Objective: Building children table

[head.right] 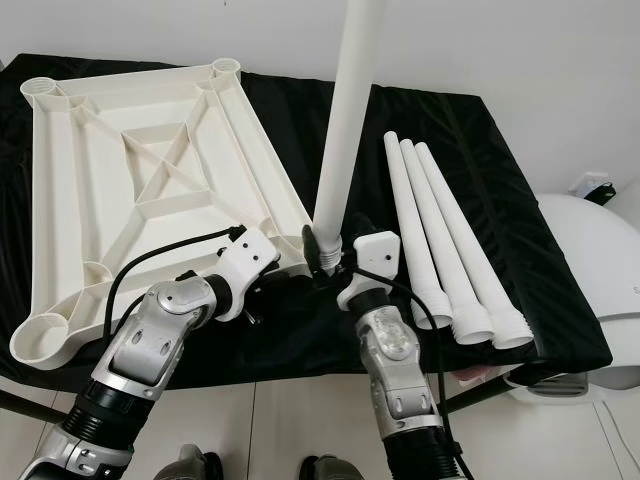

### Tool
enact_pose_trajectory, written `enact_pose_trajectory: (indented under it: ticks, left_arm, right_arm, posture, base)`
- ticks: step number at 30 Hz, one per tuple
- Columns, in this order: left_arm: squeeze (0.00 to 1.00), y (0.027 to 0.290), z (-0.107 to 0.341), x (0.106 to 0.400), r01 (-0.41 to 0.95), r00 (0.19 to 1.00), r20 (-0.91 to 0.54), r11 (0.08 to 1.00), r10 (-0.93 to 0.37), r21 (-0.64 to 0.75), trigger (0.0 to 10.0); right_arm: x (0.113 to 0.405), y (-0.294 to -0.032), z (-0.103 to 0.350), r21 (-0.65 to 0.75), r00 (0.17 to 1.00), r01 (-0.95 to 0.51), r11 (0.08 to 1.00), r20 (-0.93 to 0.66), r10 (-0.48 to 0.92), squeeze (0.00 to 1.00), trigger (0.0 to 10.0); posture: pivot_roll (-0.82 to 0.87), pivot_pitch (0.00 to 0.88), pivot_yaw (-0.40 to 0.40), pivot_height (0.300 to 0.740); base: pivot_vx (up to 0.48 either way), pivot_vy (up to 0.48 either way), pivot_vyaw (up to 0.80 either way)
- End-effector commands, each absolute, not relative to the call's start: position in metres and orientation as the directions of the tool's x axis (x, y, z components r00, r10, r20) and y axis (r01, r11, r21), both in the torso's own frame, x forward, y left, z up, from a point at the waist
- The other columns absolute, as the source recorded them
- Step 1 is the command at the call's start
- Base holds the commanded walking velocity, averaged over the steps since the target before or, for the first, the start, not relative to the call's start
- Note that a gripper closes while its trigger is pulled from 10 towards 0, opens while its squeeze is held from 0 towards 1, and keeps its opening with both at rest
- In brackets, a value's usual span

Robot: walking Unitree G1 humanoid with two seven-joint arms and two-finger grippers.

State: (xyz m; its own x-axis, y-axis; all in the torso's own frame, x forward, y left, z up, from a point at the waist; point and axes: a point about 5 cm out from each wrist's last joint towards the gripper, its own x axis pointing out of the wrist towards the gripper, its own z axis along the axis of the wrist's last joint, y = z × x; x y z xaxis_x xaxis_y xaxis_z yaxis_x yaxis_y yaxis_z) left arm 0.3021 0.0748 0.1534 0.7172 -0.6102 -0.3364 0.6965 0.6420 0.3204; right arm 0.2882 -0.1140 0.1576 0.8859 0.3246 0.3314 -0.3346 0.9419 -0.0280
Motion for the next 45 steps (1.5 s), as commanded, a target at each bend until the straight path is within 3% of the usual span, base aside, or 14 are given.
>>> enact_pose_trajectory:
  ticks: [1, 9, 17, 28, 45]
  left_arm:
    - [0.0, 0.083, 0.163, 0.309, 0.632, 0.774, -0.276, 0.68, -0.569, 0.371, 10.0]
    - [0.0, 0.106, 0.158, 0.305, 0.68, 0.73, -0.311, 0.602, -0.608, 0.419, 10.0]
    - [0.0, 0.103, 0.158, 0.302, 0.72, 0.684, -0.306, 0.548, -0.662, 0.426, 10.0]
    - [0.0, 0.087, 0.154, 0.291, 0.767, 0.623, -0.301, 0.489, -0.722, 0.416, 10.0]
    - [0.0, 0.071, 0.15, 0.281, 0.797, 0.576, -0.302, 0.441, -0.759, 0.412, 10.0]
  right_arm:
    - [0.286, -0.122, 0.155, -0.035, 0.881, -0.35, 0.936, 0.328, 0.341, 0.0, 10.0]
    - [0.283, -0.136, 0.149, 0.001, 0.802, -0.56, 0.828, 0.25, 0.542, 0.0, 10.0]
    - [0.283, -0.144, 0.147, -0.011, 0.701, -0.701, 0.713, 0.17, 0.692, 0.0, 10.0]
    - [0.296, -0.156, 0.154, -0.099, 0.661, -0.734, 0.672, 0.126, 0.74, 0.0, 10.0]
    - [0.326, -0.14, 0.172, -0.167, 0.556, -0.806, 0.568, 0.114, 0.823, 0.0, 10.0]
  posture:
    - [-0.04, 0.11, -0.078, 0.74]
    - [-0.04, 0.116, -0.072, 0.74]
    - [-0.04, 0.112, -0.072, 0.74]
    - [-0.04, 0.109, -0.071, 0.74]
    - [-0.02, 0.098, -0.086, 0.74]
  base:
    - [0.0, 0.0, 0.0]
    - [0.0, 0.0, 0.0]
    - [0.0, 0.0, 0.0]
    - [0.0, 0.0, 0.0]
    - [0.0, 0.0, 0.0]
